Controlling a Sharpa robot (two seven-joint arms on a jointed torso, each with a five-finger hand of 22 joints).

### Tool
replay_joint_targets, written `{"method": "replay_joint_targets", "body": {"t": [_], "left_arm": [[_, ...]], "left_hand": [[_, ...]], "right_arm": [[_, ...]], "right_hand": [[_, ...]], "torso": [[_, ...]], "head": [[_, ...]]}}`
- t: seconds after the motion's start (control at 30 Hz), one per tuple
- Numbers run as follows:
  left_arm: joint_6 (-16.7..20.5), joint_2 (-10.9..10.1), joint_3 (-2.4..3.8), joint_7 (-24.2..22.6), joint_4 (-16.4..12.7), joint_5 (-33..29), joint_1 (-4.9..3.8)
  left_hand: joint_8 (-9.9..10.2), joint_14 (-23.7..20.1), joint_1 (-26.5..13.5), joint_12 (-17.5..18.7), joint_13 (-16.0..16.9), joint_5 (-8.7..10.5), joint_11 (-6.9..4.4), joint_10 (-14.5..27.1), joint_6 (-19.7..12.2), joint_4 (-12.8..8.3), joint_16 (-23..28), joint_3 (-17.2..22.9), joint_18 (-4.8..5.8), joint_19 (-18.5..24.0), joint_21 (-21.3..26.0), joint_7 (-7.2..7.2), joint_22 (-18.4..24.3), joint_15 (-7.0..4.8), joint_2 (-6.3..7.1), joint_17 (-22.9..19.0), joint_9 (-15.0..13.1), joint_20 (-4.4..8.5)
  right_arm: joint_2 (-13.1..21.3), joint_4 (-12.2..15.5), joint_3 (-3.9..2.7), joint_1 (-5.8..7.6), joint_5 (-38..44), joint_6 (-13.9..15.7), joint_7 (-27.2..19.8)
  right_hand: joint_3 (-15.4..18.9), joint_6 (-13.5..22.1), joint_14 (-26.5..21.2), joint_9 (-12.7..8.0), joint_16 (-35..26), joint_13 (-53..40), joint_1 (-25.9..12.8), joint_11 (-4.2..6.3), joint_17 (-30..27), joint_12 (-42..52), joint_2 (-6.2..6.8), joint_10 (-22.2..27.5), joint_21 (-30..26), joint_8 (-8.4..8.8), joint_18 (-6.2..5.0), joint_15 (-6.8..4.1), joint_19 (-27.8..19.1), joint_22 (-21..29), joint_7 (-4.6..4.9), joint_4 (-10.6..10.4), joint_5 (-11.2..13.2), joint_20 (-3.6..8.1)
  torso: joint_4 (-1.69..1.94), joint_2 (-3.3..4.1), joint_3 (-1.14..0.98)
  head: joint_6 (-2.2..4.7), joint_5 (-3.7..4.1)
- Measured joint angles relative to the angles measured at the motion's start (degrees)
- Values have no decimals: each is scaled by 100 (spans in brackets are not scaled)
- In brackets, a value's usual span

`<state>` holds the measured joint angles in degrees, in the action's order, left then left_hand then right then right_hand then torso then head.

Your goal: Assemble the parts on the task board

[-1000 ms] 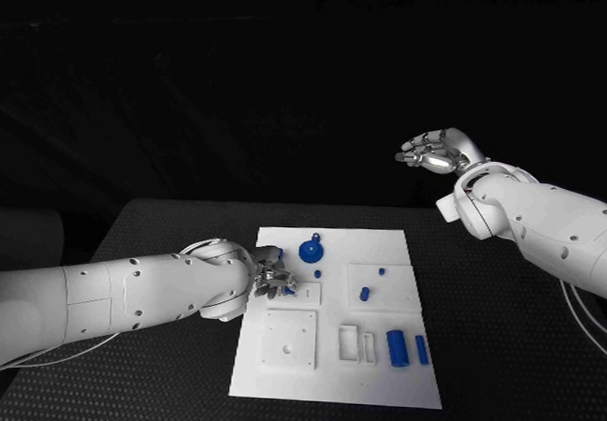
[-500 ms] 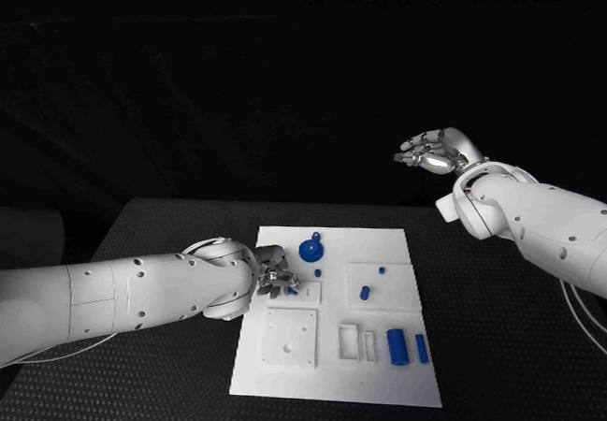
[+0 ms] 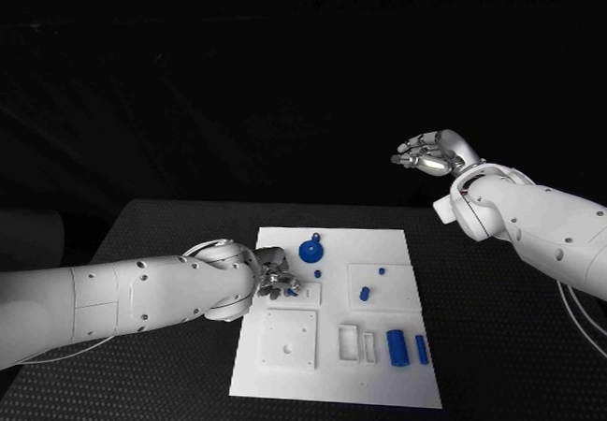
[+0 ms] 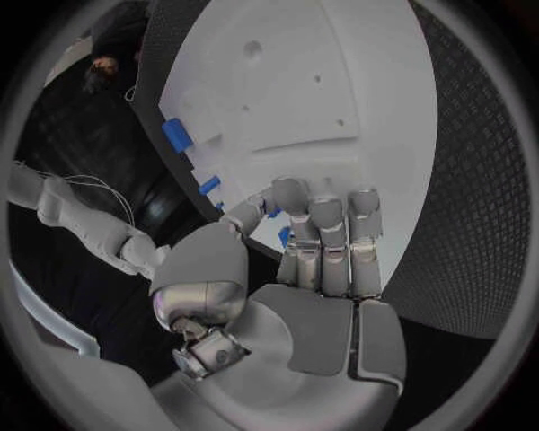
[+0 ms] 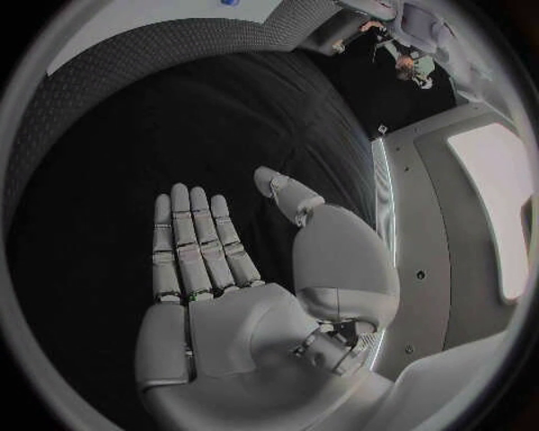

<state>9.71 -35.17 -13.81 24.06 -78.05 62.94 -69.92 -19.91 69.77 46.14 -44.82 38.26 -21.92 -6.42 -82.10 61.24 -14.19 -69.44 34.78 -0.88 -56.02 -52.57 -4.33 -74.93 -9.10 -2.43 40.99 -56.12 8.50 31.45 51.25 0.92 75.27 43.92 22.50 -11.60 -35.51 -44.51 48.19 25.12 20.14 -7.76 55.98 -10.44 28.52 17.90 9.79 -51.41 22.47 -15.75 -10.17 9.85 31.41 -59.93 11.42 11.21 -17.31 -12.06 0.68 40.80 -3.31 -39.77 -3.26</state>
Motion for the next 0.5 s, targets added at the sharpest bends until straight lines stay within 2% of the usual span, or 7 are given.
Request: {"method": "replay_joint_targets", "body": {"t": [0.43,0.5], "left_arm": [[4,11,1,3,38,22,9],[2,11,1,4,40,22,9]], "left_hand": [[44,-8,-17,-22,0,1,1,1,1,32,-23,32,0,0,-22,1,1,-22,18,-12,-87,0],[47,-8,-18,-23,0,29,1,1,4,32,-23,32,0,0,-22,4,1,-23,18,-13,-207,0]], "right_arm": [[-2,10,2,-3,1,-8,5],[-3,21,2,-7,1,-8,5]], "right_hand": [[16,-1,1,-12,0,25,0,0,-11,0,0,0,0,0,-1,-1,-21,-5,-1,16,0,-20],[16,-2,1,-11,0,26,0,0,-11,0,0,0,0,0,-1,-1,-21,-5,-1,16,0,-20]], "torso": [[1,3,7],[3,3,8]], "head": [[13,16],[9,16]]}}
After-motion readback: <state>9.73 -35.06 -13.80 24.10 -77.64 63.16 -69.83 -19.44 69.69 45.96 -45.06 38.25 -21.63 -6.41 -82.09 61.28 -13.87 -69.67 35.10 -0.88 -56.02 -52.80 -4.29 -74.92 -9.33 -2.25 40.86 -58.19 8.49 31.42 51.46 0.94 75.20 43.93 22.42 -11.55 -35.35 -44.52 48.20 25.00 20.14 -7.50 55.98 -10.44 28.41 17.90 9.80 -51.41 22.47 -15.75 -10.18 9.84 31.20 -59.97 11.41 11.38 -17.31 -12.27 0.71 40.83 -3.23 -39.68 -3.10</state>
